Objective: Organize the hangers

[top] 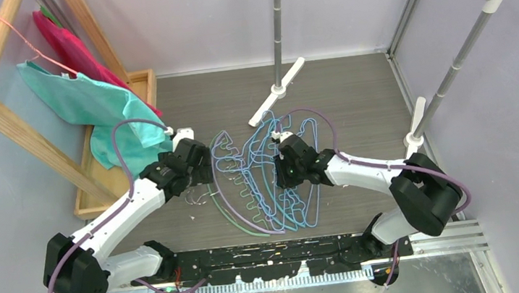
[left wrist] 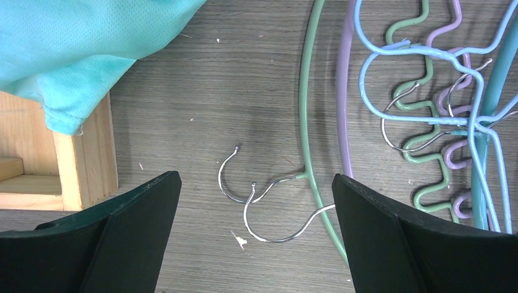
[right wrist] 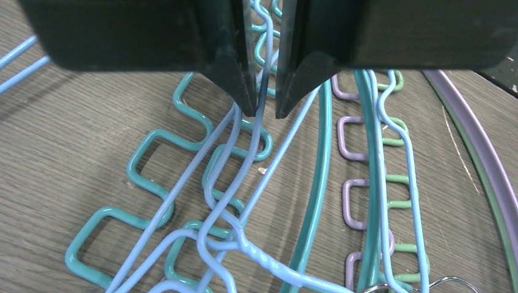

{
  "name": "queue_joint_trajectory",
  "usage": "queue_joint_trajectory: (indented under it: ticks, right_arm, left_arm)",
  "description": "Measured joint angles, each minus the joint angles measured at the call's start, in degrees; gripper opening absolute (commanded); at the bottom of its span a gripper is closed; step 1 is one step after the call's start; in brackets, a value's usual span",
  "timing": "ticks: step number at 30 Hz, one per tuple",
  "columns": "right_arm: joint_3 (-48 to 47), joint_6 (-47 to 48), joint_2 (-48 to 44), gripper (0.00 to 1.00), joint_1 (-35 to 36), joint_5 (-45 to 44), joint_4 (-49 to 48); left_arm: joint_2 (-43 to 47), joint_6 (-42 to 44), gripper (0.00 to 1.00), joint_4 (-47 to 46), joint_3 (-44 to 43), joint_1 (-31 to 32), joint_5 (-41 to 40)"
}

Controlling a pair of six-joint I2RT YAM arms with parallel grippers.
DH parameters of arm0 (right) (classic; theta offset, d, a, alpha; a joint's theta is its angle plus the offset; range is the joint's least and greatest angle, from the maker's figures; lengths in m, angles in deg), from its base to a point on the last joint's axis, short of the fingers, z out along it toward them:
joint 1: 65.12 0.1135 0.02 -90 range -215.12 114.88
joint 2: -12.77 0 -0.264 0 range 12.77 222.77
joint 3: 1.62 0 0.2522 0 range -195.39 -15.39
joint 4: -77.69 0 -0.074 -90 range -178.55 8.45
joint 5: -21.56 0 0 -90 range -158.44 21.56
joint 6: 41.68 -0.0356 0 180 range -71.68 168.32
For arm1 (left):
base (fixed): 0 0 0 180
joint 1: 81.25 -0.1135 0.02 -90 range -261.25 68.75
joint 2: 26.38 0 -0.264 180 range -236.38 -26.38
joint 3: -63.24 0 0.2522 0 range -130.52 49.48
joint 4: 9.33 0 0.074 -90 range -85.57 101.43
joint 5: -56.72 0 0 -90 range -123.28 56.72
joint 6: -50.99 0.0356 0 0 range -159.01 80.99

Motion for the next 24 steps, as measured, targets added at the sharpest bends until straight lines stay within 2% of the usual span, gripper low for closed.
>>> queue_joint_trajectory:
  ticks: [3,5,12,17,24]
  right_arm:
    - [0.24,-0.02,0.07,0.06,0.0,-0.11,0.0]
    - [0.24,-0.24,-0.48,0.01,0.0,-0.46,0.31]
    - [-0.5,-0.55,-11.32,0.01,0.0,-1.81,5.42]
    - [-5.38,-1.25,-19.1,0.01,0.0,-2.8,8.28]
    - [-13.7,-1.18,-19.32,0.01,-0.92,-5.18,6.93]
  left_arm:
    - [0.11,0.0,0.98,0.02,-0.02,0.0,0.0]
    - [0.11,0.0,0.98,0.02,0.0,0.0,0.0]
    - [0.2,-0.02,0.98,0.07,-0.02,0.0,0.0]
    - [0.22,-0.07,0.98,0.11,0.0,0.0,0.0]
    - [0.9,-0.04,0.98,0.63,-0.02,0.0,0.13]
